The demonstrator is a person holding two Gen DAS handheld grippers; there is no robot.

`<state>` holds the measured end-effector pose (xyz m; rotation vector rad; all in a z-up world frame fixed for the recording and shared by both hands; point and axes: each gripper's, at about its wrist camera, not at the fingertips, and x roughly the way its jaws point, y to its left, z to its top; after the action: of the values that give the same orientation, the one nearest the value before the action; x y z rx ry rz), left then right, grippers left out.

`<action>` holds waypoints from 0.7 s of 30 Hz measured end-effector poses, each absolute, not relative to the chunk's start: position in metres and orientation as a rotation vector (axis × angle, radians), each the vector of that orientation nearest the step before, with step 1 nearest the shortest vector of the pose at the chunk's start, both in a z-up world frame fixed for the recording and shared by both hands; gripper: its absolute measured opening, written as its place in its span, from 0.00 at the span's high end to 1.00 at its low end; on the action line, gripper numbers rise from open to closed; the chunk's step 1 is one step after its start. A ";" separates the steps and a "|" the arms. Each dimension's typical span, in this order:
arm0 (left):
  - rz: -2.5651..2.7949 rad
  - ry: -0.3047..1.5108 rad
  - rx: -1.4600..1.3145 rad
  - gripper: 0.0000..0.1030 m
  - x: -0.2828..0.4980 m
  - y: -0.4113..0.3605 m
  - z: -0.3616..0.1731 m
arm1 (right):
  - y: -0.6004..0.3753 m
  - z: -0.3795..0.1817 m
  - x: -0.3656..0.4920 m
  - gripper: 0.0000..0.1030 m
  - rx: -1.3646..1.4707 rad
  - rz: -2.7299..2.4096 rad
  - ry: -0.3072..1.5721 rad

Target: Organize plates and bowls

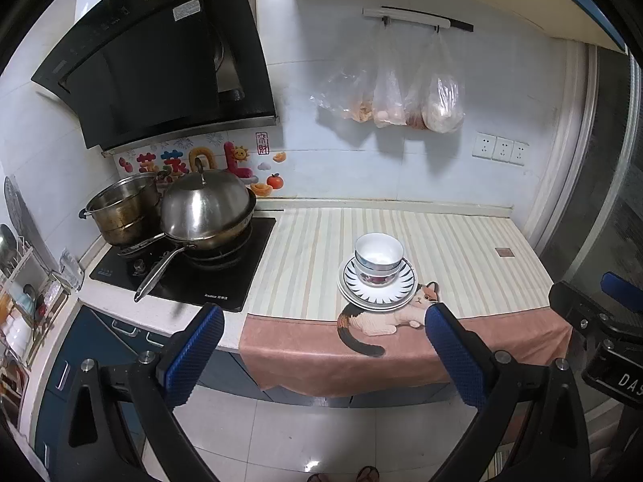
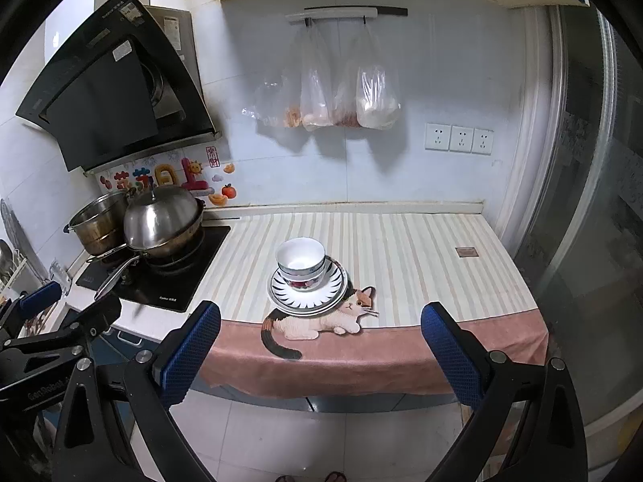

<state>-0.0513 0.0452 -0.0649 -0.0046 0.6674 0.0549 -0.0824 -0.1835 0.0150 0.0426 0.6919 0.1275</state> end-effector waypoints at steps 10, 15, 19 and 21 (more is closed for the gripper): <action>0.073 0.669 -0.015 0.00 -0.053 0.044 -0.066 | -0.185 0.012 -0.080 0.01 0.044 0.128 0.700; 0.077 0.669 -0.017 0.00 -0.054 0.044 -0.066 | -0.184 0.012 -0.080 0.01 0.043 0.126 0.700; 0.080 0.665 -0.015 0.00 -0.054 0.044 -0.066 | -0.184 0.011 -0.079 0.01 0.041 0.124 0.700; 0.082 0.666 -0.017 0.00 -0.056 0.042 -0.066 | -0.185 0.011 -0.079 0.01 0.044 0.127 0.700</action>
<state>-0.0561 0.0425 -0.0661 -0.0166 0.6659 0.0815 -0.0791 -0.1848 0.0114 0.0440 0.6999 0.1267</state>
